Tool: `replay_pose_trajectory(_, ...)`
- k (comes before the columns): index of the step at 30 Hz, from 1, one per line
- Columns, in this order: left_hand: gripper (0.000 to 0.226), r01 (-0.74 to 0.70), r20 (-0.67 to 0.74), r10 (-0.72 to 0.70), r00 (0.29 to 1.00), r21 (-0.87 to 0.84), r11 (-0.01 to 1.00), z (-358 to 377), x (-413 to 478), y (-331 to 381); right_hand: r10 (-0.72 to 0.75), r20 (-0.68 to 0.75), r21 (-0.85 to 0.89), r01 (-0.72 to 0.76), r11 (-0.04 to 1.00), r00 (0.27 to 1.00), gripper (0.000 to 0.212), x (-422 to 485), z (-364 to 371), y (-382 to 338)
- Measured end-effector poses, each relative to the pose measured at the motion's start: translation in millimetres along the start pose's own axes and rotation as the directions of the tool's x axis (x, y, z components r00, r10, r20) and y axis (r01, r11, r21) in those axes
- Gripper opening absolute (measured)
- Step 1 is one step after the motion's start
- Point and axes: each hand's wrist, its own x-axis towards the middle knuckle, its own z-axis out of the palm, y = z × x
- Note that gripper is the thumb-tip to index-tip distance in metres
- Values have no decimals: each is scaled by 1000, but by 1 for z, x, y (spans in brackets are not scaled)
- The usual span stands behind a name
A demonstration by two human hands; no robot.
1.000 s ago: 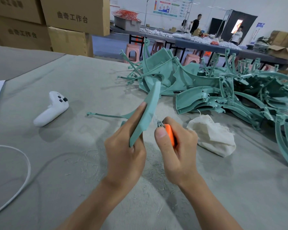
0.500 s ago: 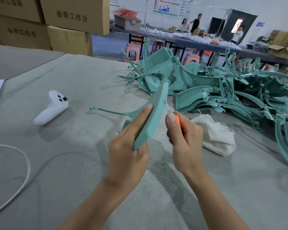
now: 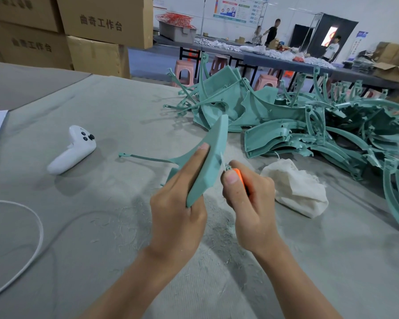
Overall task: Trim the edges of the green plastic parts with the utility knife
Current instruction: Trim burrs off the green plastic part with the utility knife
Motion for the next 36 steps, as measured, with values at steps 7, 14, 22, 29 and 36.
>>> replay_pose_trajectory(7,57,-59,9,59,998,40,997,1,0,1,145,-40,20,-144,989,989,61,6,-7,8)
replay_pose_trajectory(14,57,-38,-50,39,998,25,999,-2,5,-1,-44,53,5,44,999,998,51,1,-2,0)
replay_pose_trajectory(22,62,-124,4,124,992,65,990,-1,5,-6,31,21,-27,-31,999,999,62,5,-9,5)
replay_pose_trajectory(29,61,-44,-28,45,999,31,999,0,4,-5,4,59,-21,-3,1000,998,60,2,-7,4)
replay_pose_trajectory(36,56,-73,-19,75,997,79,994,1,3,-6,22,0,-77,-21,997,1000,60,5,-9,6)
